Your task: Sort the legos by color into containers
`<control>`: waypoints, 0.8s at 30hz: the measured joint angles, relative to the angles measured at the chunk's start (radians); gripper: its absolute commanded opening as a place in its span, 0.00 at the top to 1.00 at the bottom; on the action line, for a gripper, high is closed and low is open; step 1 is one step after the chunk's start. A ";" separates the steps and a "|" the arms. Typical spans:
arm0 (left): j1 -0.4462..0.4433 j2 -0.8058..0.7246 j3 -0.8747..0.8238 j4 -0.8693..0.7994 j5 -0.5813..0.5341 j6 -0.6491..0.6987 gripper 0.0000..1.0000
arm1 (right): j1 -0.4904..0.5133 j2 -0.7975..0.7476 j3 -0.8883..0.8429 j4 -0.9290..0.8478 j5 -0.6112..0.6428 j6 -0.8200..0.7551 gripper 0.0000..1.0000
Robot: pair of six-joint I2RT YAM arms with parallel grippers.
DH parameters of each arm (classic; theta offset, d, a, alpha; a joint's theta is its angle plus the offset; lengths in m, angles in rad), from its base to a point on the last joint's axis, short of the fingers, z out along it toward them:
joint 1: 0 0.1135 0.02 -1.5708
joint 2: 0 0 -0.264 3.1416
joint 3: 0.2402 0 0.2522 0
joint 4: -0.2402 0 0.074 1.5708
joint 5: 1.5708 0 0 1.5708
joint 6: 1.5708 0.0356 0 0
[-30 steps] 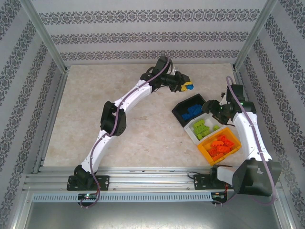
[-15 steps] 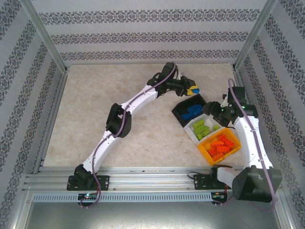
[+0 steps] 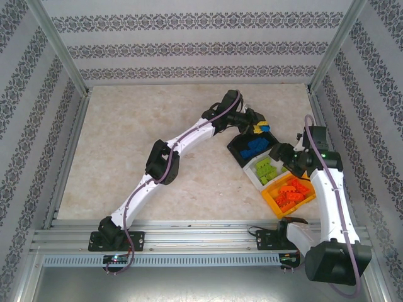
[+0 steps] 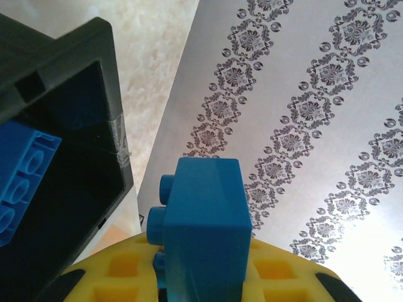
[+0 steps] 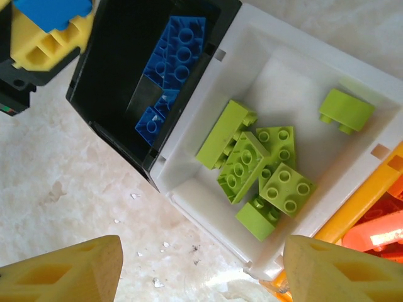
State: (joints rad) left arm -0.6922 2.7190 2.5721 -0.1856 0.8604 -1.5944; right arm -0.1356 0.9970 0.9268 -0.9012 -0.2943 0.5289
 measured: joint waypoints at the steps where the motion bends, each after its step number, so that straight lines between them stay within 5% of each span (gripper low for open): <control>1: -0.002 0.000 0.000 -0.001 0.000 0.001 0.92 | 0.000 -0.002 -0.005 0.000 -0.001 0.001 0.31; 24: -0.012 0.000 0.002 -0.225 -0.079 0.141 0.87 | 0.000 -0.105 -0.062 0.005 -0.015 0.092 0.31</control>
State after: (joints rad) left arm -0.7040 2.7190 2.5740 -0.4107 0.7811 -1.4532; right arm -0.1356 0.8917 0.8646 -0.8967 -0.3096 0.6212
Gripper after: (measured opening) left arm 0.219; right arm 0.689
